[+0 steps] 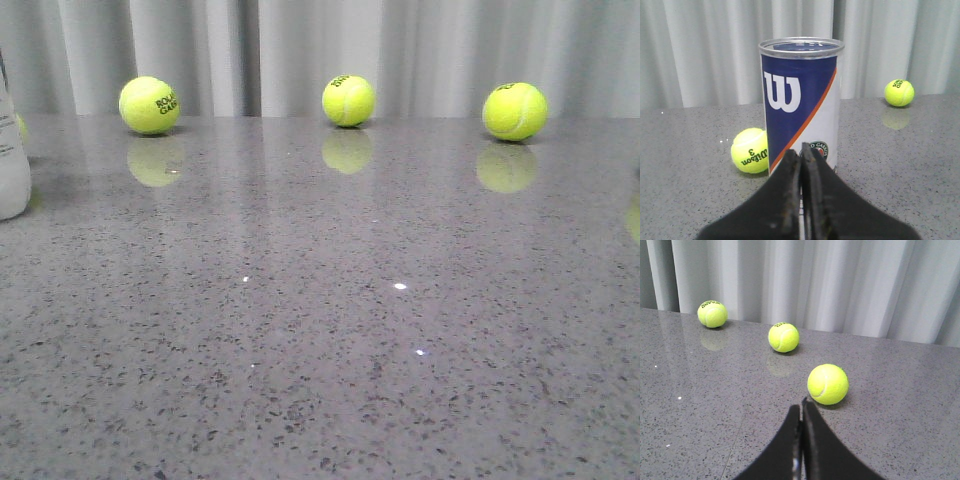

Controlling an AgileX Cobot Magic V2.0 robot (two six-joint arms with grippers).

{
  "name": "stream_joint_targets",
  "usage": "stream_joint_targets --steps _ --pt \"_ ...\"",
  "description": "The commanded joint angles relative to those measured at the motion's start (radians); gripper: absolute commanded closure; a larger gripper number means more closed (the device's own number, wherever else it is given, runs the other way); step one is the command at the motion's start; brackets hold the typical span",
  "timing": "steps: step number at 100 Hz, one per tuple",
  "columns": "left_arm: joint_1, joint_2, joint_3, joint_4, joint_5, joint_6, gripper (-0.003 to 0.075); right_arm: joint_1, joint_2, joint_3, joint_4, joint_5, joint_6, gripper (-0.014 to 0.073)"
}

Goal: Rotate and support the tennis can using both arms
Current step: 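Release the upright can and back the left gripper away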

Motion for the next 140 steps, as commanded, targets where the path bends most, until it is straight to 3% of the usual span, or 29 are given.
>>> stream_joint_targets --steps 1,42,86,103,140 --pt "0.001 0.009 -0.03 0.02 -0.084 0.005 0.0741 -0.006 0.011 -0.024 0.007 -0.081 0.001 0.0662" --pt "0.007 -0.035 0.062 0.085 -0.119 0.005 0.0741 -0.006 0.011 -0.024 0.007 -0.081 0.001 0.0662" --pt "0.131 -0.307 0.292 0.101 -0.122 -0.03 0.0741 -0.006 0.011 -0.024 0.007 -0.081 0.001 0.0662" --pt "0.146 -0.412 0.366 0.179 -0.126 -0.12 0.0741 -0.006 0.011 -0.024 0.007 -0.081 0.001 0.0662" --pt "0.146 -0.466 0.364 0.21 -0.092 -0.131 0.0741 -0.006 0.011 -0.024 0.007 -0.081 0.001 0.0662"
